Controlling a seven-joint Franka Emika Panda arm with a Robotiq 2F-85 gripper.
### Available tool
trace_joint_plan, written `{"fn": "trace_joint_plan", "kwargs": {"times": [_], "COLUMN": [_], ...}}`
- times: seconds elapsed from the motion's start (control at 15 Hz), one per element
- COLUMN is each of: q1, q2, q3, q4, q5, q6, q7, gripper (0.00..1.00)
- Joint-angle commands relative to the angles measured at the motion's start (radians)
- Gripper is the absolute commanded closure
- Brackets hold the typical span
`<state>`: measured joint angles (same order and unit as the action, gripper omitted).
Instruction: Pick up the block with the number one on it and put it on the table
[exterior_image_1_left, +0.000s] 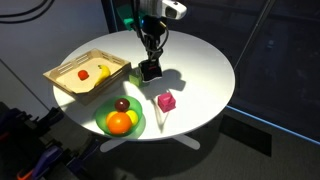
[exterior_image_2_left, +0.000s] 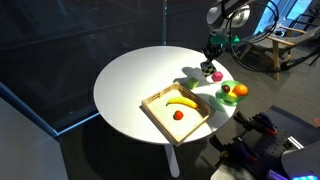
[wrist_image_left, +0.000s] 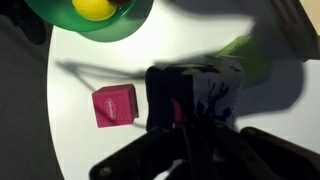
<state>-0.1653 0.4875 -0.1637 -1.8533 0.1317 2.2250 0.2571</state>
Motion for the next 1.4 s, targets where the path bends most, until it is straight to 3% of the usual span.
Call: {"fn": "trace_joint_plan", "kwargs": {"times": [0.0,0.4,0.47,0.53,0.67,1.07,1.13,1.33], "q1": [-0.007,-0.014,-0.010,-0.007,-0.004,0.023,0.031,0.063], "q2": [0.053,0.113,0.119,0.121,0.121,0.074,0.060,0.022], "q3": [0.005,0.002,0.000,0.000,0.002,0.012,0.016,0.022], "q4": [0.044,0.070,0.072,0.072,0.071,0.031,0.021,-0.003], "q5": [0.012,0.012,0.007,0.004,0.003,-0.012,-0.013,-0.030], "q6": [0.001,-0.005,-0.003,-0.004,-0.006,-0.003,-0.003,-0.004], "q7": [-0.006,-0.009,-0.005,-0.005,-0.007,-0.020,-0.023,-0.025], "gripper": [0.96,0.95,0.68,0.68,0.54,0.06,0.01,0.00]}}
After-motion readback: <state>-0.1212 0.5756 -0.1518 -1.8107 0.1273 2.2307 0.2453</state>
